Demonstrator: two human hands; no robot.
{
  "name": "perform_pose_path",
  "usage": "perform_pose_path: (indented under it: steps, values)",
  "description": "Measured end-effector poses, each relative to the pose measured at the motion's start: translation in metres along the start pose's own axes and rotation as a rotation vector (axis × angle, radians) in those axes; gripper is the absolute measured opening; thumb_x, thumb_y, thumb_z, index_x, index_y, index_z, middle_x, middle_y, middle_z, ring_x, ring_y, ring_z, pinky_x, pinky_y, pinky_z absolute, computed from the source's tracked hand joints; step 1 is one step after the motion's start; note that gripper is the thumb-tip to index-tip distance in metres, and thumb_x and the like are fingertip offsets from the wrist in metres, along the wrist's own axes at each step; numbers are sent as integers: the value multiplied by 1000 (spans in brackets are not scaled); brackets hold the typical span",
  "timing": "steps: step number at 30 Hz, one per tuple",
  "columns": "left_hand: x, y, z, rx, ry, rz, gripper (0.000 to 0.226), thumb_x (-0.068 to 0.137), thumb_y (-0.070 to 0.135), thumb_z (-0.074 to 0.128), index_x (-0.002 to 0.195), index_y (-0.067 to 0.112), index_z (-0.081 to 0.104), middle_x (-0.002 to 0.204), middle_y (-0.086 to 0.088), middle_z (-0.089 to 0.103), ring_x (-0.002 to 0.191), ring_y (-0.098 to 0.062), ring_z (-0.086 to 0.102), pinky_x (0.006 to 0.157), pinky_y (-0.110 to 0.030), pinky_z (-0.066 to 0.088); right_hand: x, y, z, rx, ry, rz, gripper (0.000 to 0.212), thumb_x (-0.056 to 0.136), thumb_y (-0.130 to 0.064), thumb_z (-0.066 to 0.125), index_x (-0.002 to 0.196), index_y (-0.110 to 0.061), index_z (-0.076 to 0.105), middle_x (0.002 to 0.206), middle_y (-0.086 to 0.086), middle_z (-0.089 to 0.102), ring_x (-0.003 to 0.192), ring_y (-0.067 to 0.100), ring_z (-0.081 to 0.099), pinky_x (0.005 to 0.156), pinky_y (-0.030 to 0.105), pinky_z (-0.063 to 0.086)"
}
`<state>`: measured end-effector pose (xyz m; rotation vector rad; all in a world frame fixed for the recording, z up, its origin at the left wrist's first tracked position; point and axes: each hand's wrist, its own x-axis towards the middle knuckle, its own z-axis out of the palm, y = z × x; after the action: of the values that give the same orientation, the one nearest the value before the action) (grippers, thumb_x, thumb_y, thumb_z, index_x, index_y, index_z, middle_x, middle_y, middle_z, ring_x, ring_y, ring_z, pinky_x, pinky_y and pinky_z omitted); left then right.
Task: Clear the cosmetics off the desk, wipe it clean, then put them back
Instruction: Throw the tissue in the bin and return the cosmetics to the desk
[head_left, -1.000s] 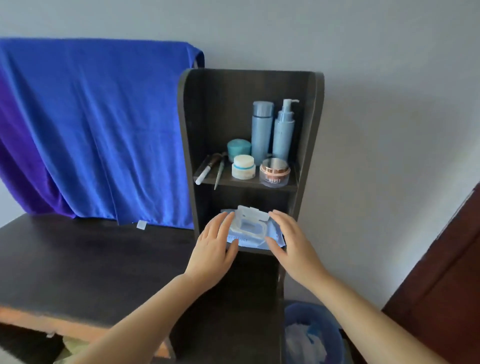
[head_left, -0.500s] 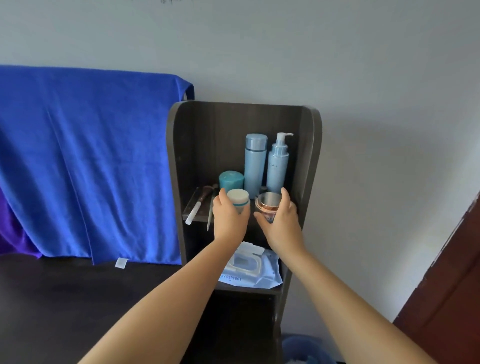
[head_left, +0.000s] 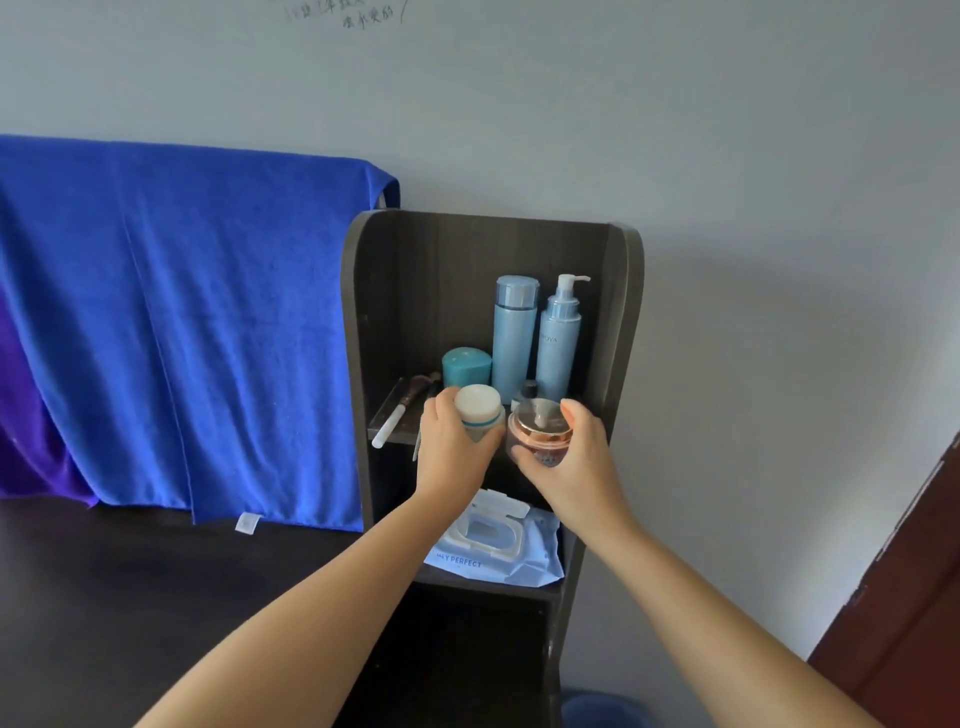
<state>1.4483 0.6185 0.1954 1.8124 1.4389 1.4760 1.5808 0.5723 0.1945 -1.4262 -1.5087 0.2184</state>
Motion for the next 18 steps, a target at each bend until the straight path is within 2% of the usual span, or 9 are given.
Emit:
perform_pose_path:
  steps: [5,9,11,13,15,18]
  values:
    - [-39,-11,-40,-92,-23,79,58,75,25,74,122,23,40,116,12,42,113,-6,42,87,-10,35,-28,-6,-6,75,-81,-39,77,70,-31,78,133,-16,37,128,-2,46,113,7,48,93,19,40]
    - [-72,-41,-81,-67,-4,83,57,73,21,76,108,44,37,111,21,44,109,-1,45,90,-14,39,-58,-15,16,135,-203,-56,71,70,-27,78,129,-25,38,119,-14,47,109,-1,49,88,1,35]
    - [-85,-67,-104,-18,9,49,56,72,21,76,107,42,39,111,18,46,107,-3,48,88,-14,41,-75,-16,41,152,-297,-64,64,70,-28,79,122,-28,41,114,-18,49,110,-2,49,90,1,35]
    - [-93,-99,-123,37,21,-16,55,71,21,77,108,39,40,110,18,47,105,-5,49,86,-13,41,-92,-15,71,163,-412,-42,65,71,-30,78,124,-26,41,117,-13,49,113,-4,47,93,4,35]
    - [-97,-135,-141,76,28,-111,54,70,20,78,109,33,43,107,18,46,105,-8,49,86,-20,42,-107,-14,107,181,-512,16,67,71,-32,76,126,-26,39,120,-11,47,114,-5,45,93,3,33]
    - [-93,-189,-162,136,11,-223,52,70,17,77,113,21,47,107,7,47,106,-14,48,84,-28,41,-121,-12,165,233,-580,163,67,67,-37,77,124,-25,44,119,-10,51,110,0,51,96,17,43]
